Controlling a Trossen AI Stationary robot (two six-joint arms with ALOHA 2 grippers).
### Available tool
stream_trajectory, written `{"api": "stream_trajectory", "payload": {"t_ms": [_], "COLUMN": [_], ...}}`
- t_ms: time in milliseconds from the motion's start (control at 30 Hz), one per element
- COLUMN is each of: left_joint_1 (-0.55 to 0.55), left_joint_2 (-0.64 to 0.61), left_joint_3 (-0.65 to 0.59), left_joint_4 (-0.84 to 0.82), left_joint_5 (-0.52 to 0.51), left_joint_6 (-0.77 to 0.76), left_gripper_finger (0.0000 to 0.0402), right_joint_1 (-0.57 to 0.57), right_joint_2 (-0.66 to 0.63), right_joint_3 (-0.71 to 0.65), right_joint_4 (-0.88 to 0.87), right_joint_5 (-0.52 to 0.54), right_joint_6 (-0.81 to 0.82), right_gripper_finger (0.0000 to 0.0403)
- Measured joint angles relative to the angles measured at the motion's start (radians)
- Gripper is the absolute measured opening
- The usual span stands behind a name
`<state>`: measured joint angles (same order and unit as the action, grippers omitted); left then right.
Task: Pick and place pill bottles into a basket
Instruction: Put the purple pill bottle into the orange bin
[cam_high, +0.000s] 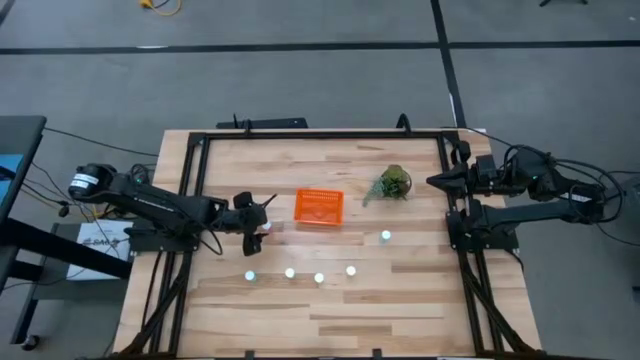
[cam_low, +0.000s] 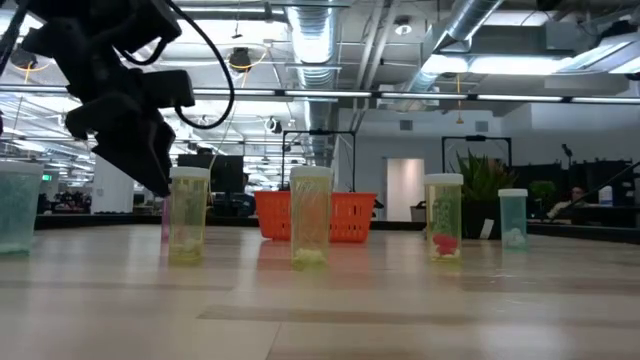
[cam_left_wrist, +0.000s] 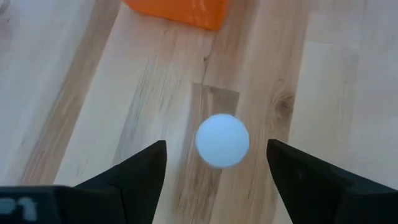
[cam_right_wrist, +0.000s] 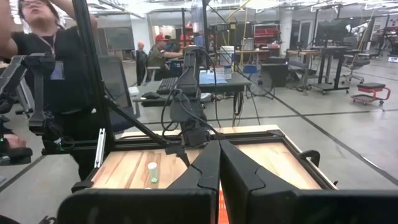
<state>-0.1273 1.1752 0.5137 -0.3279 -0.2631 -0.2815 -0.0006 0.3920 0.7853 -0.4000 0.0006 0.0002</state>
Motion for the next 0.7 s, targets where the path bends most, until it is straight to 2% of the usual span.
{"api": "stream_trajectory", "payload": {"t_ms": [233, 700], "left_joint_1": [0.023, 0.023], "left_joint_2": [0.023, 0.022], "left_joint_3": [0.0, 0.0], "left_joint_4": [0.029, 0.035], "left_joint_5": [0.047, 0.043], "left_joint_6": [0.011, 0.011], "left_gripper_finger": [0.0256, 0.0137], "right_joint_1": [0.0, 0.0], "right_joint_2": [0.0, 0.0], "right_joint_3": [0.0, 0.0], "right_joint_4": [0.0, -0.001], "right_joint_5": [0.0, 0.0], "right_joint_6": [0.0, 0.0], "right_gripper_finger": [0.0, 0.0]}}
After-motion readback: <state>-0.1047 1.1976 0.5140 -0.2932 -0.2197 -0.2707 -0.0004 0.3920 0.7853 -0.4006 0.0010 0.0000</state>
